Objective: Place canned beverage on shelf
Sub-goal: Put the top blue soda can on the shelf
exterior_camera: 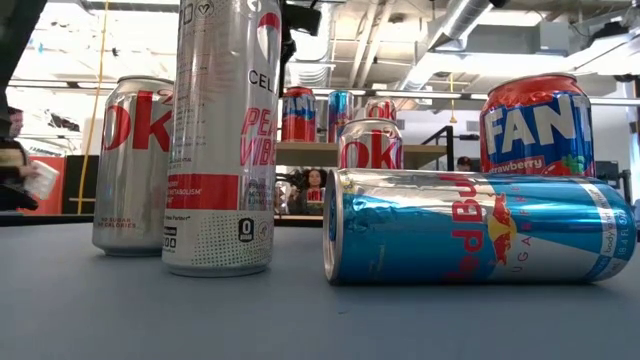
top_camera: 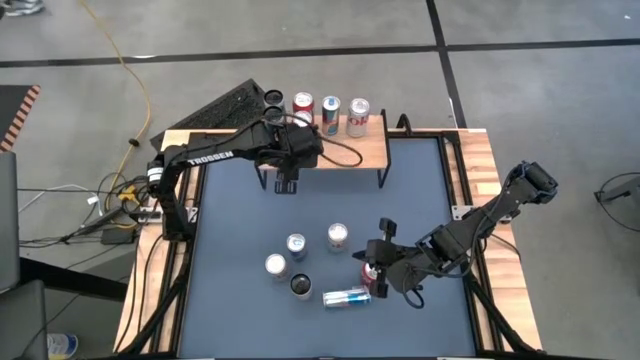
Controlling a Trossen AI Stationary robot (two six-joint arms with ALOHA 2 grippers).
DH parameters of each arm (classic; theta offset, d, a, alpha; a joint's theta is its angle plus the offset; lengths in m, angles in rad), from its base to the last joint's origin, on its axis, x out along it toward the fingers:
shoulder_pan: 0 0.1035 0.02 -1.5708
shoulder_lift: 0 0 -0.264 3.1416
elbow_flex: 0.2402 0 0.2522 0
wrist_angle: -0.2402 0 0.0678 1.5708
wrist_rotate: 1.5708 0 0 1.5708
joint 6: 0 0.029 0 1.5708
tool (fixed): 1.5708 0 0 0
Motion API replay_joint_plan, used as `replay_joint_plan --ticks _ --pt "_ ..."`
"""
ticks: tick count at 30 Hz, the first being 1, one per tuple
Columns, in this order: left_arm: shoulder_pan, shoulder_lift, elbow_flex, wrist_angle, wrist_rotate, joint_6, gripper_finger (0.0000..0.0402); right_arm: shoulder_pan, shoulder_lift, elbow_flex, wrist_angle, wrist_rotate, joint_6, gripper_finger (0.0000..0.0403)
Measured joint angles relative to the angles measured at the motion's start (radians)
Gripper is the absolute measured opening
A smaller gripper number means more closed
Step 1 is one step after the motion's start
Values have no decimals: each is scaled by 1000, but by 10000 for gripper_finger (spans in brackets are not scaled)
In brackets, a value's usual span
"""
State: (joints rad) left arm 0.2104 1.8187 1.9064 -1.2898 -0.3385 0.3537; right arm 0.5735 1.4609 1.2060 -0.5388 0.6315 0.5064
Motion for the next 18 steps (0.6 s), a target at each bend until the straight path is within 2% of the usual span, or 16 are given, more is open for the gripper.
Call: replay_joint_plan --ticks 5,9,13,18 --pt "-36 0 0 34 -21 47 174 0 0 0 0 0 -1 0" --pt "-1 0 0 100 -32 74 174 0 0 0 0 -1 -1 0" --pt "33 0 0 95 -33 51 174 0 0 0 0 -1 -1 0" --pt "-3 0 0 41 49 16 174 0 0 0 0 -2 2 0"
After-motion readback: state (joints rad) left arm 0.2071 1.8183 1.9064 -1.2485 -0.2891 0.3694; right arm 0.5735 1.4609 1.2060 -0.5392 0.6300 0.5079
